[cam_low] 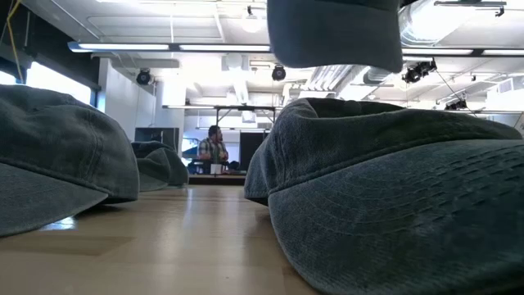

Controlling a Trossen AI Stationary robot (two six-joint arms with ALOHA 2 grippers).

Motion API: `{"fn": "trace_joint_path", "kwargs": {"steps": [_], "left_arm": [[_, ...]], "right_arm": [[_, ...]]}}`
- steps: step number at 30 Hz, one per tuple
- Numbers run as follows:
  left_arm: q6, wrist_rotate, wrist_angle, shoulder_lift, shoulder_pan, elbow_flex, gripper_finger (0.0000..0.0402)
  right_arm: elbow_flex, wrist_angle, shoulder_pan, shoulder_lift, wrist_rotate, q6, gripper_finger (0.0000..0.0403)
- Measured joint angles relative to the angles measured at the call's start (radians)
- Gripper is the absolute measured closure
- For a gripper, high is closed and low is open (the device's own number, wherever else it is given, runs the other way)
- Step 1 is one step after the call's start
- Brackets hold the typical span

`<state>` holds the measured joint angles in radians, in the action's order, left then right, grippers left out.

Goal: Pick & Place hat
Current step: Put the right gray cap into the top transparent bin

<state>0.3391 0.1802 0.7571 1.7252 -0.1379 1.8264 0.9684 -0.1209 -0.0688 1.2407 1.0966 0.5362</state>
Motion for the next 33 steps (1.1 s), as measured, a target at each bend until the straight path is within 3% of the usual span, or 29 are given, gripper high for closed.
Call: {"fn": "trace_joint_path", "kwargs": {"steps": [8,10,13,15,22,28,33], "left_arm": [[-0.054,0.0,-0.012,0.0,0.0,0.0,0.0401],[-0.116,0.0,-0.008,0.0,0.0,0.0,0.0401],[-0.216,0.021,-0.016,0.0,0.01,0.0,0.0395],[-0.271,0.102,-0.015,0.0,0.028,0.0,0.0377],[-0.44,0.325,-0.122,0.0,0.117,0.0,0.025],[-0.521,0.362,-0.235,0.026,0.151,0.0,0.0165],[-0.522,0.451,-0.222,0.032,0.161,0.002,0.0142]], "right_arm": [[0.0,0.107,-0.009,-0.072,-0.096,-0.095,0.0379],[0.0,0.162,0.0,-0.08,-0.151,-0.145,0.0395],[0.0,0.219,0.017,-0.094,-0.273,-0.215,0.039],[0.0,0.232,0.026,-0.103,-0.325,-0.269,0.0393],[0.071,0.335,0.061,-0.098,-0.427,-0.432,0.0397],[0.182,0.504,0.072,-0.097,-0.526,-0.56,0.0395],[0.235,0.618,0.072,-0.096,-0.576,-0.605,0.0399]]}}
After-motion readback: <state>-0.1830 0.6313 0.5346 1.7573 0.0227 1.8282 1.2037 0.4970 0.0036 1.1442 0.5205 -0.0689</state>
